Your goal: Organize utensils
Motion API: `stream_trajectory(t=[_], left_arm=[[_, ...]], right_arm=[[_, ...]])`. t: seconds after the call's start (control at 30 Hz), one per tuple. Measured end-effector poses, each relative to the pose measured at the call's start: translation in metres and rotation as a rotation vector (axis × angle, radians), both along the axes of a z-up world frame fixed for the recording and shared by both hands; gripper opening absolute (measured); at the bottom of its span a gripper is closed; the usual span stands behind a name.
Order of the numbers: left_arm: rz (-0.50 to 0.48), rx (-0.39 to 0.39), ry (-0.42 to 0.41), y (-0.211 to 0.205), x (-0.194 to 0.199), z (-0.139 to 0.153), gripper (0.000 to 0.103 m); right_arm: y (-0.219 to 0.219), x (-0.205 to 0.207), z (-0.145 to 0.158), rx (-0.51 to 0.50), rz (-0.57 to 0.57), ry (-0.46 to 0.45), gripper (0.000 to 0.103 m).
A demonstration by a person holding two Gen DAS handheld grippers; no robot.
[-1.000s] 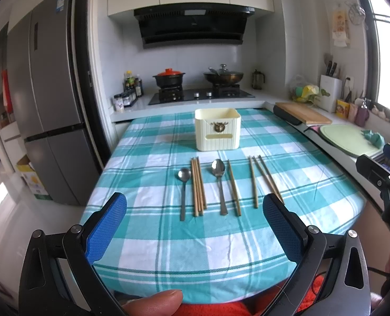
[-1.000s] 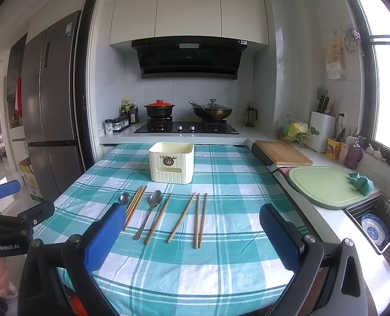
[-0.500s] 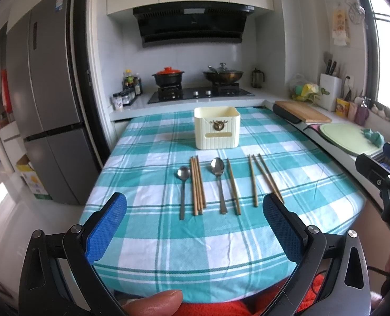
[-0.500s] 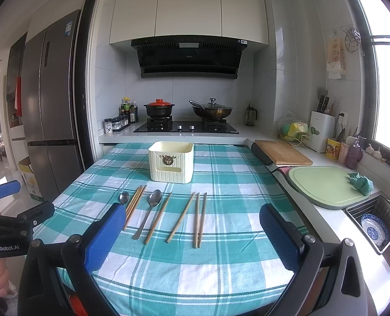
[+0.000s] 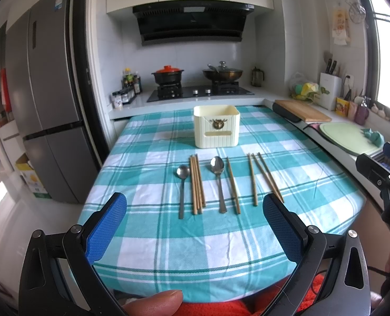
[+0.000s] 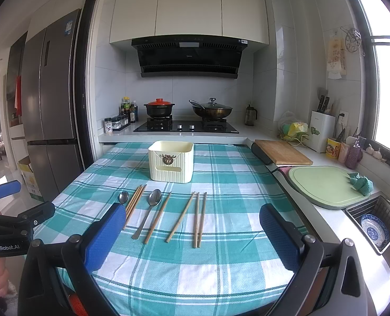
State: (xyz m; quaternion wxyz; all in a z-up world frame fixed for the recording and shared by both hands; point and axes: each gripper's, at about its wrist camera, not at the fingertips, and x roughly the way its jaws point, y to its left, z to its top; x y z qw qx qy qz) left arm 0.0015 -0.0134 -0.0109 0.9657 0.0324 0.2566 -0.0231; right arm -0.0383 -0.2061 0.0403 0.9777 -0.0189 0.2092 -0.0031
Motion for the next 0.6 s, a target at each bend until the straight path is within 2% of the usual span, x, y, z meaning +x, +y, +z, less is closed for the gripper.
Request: stream_trajectory(t=[0.6], left_arm=[[-0.001,0.0,0.004,-0.0004,0.0005,-0.001,0.103]], right_arm=[[-0.0002,-0.0001,-0.0002,-0.002,-0.001,-0.001,0.103]])
